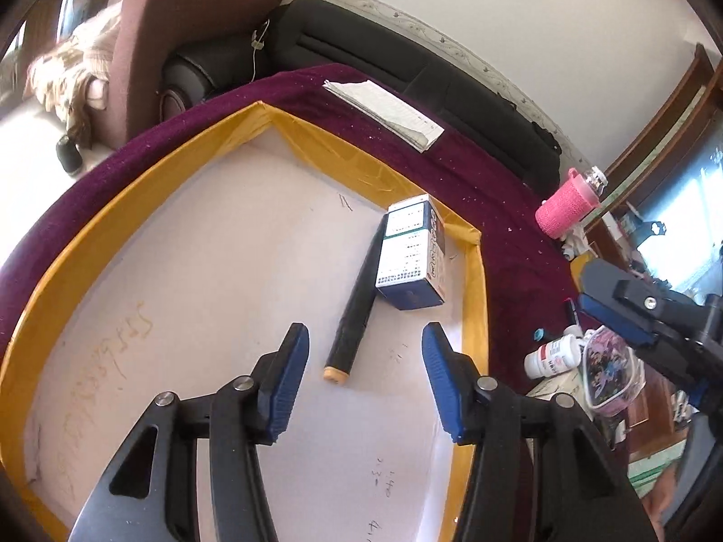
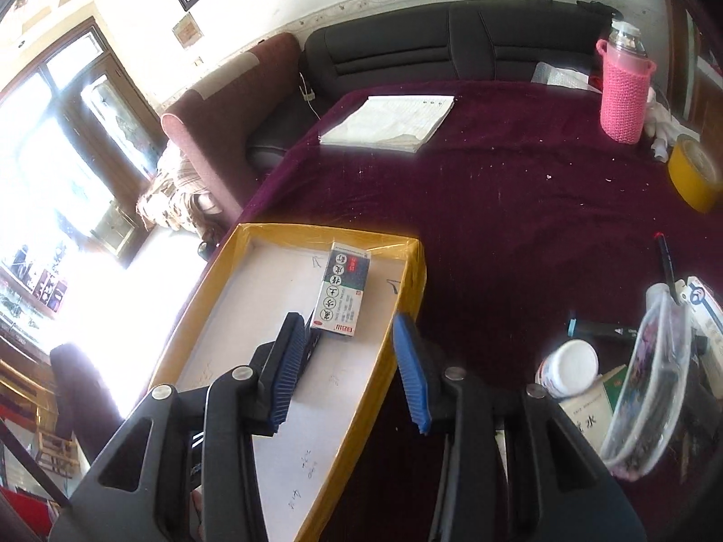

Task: Organize objects
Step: 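Move both tools back over the items on the table, then grasp the clear pouch with the left tool while the right tool grasps the black snack bag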

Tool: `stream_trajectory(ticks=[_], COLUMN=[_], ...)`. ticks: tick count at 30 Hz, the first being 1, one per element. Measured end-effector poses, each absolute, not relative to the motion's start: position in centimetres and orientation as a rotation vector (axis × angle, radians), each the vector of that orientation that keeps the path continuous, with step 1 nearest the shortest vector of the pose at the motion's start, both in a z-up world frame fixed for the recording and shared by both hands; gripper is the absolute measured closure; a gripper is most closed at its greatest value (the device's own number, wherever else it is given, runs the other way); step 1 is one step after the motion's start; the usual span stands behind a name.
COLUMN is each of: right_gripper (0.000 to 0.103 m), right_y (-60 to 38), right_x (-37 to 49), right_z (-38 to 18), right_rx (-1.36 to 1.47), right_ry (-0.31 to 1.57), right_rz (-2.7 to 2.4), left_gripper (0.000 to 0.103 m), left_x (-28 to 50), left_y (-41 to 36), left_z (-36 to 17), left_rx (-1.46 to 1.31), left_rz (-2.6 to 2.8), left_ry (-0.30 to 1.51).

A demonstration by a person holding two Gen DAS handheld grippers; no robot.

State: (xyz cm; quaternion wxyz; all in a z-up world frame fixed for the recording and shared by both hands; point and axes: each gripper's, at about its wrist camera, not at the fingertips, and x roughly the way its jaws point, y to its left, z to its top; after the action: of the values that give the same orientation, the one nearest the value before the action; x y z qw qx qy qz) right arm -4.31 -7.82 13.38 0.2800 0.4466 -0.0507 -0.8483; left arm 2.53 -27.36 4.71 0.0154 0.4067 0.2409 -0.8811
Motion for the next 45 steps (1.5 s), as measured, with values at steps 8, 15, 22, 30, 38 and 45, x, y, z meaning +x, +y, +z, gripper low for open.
stream_trajectory(ticks=[8,15,22,30,38,45], right_gripper=[0.055,0.028,0.028,0.028,0.028,0.028], right_y=[-2.3,8.6,16.1,22.1,23.8,22.9], right_x=[0.3,3.0,4.0,5.1,5.8,5.8], right_z=[13.5,16.1,12.6,8.2,8.8,9.0], right_rx=[1.136,0.958,1.004,1.066,1.033,1.062], right_ry=[-0.209,-0.35,-0.499,-0.716,-0.714,-0.659], right_rz=[-2.274,-2.539,-2.633,-2.622,-2.644,-2.642], left_gripper=[0.057,0.037,0.037,0.037,0.075,0.078], left_x=[4.4,6.6,5.5,-0.3,-4.2,0.2], left_y=[-25.2,-21.3,-11.3,-2.2,0.3,-2.5], left_z=[4.5,10.3,12.6,13.2,8.6,11.5], left_rx=[1.376,1.22,1.28,1.283,1.572,1.441], left_rz=[-2.785,-2.992,-3.185,-3.119,-3.047,-3.203], left_ry=[0.679,0.526,0.264,-0.113,-0.022,0.158])
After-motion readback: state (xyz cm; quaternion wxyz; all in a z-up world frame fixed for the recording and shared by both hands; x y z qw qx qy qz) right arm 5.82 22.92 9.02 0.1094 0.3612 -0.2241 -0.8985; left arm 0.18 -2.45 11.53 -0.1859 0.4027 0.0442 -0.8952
